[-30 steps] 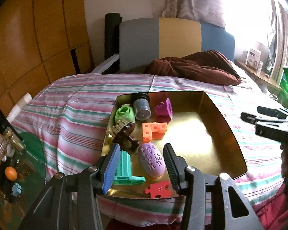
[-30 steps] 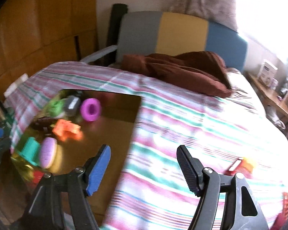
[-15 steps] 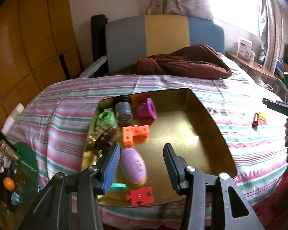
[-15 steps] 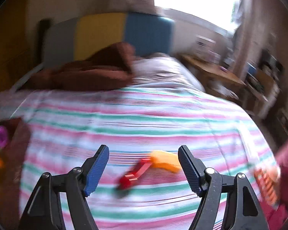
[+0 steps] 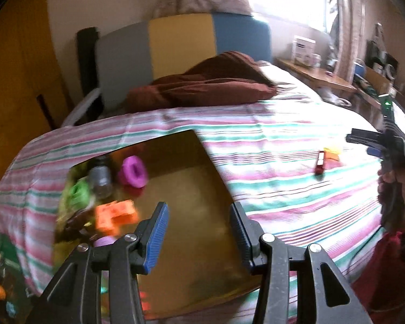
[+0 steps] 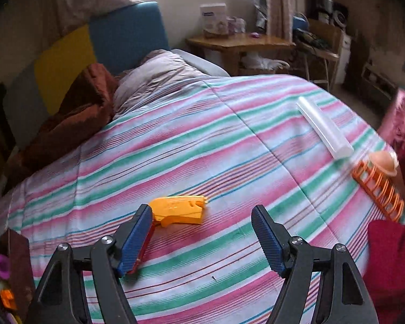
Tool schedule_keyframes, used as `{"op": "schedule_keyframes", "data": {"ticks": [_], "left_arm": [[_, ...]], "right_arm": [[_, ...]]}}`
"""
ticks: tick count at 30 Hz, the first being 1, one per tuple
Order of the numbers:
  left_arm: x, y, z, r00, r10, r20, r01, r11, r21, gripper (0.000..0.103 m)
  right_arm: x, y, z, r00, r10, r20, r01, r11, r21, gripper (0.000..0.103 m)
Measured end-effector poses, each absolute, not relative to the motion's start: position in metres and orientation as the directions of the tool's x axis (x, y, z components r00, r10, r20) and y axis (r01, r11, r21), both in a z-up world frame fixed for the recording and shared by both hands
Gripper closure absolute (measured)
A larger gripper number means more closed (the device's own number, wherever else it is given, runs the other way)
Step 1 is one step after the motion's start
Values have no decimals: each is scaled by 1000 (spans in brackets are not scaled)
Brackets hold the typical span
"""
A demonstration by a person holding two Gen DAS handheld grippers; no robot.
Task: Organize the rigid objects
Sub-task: 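Move both tools back to the red cylinder and yellow piece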
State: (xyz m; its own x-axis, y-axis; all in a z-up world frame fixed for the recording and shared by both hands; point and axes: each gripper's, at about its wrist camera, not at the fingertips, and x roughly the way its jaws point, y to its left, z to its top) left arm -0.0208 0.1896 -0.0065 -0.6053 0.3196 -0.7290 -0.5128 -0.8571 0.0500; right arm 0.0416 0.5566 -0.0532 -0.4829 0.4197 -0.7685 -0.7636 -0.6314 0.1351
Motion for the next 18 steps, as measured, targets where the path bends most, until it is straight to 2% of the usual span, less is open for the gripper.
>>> {"op": "schedule_keyframes", "data": {"ticks": [11, 18], "left_arm": [[-29, 307, -33, -486, 431, -761, -700, -712, 44, 56], [-45, 393, -57, -337, 509, -792, -817, -576, -22, 56]], "right_arm": [[65, 578, -50, -510, 400, -762, -808, -526, 265, 25], [67, 581, -51, -521, 373, -768, -807, -509, 301, 23]]}}
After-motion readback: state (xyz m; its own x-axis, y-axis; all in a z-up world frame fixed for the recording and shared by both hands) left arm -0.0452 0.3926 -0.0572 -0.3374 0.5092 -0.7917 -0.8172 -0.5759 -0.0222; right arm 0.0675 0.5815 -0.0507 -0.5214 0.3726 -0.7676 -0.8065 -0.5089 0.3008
